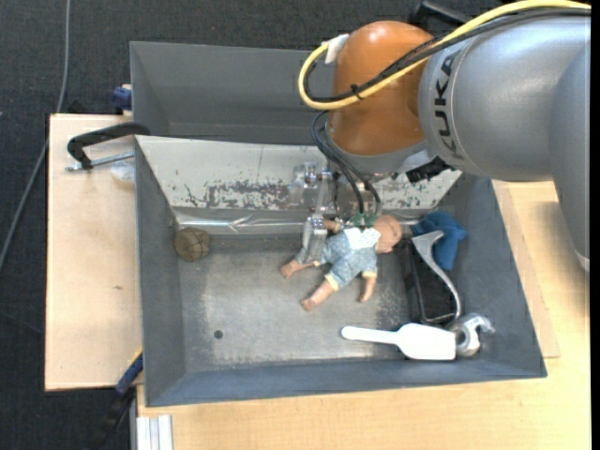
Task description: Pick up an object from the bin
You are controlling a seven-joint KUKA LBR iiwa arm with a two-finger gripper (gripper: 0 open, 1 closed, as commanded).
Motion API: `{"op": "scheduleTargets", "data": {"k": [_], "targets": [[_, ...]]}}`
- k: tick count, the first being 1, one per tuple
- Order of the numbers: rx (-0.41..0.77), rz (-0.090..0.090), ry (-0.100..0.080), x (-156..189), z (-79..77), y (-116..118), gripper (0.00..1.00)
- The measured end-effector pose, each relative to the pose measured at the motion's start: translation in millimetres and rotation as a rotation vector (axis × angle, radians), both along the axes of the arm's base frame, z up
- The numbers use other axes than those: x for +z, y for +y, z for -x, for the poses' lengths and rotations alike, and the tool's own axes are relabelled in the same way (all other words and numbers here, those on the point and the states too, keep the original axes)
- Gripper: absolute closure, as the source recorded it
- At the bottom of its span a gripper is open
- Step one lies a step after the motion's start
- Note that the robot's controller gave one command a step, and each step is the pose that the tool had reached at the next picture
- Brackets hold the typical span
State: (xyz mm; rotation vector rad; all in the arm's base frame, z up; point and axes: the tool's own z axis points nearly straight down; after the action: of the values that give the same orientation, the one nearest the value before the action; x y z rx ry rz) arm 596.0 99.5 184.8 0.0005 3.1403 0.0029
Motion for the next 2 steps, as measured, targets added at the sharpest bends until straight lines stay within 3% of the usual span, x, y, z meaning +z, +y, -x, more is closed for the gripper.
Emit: {"op": "scheduleTargets", "data": {"k": [1, 2], "targets": [[0.0, 0.0, 0.0, 0, 0.0, 0, 0.0], [0.1, -0.001, -0.004, -42, -2.8, -45, 0.0]]}}
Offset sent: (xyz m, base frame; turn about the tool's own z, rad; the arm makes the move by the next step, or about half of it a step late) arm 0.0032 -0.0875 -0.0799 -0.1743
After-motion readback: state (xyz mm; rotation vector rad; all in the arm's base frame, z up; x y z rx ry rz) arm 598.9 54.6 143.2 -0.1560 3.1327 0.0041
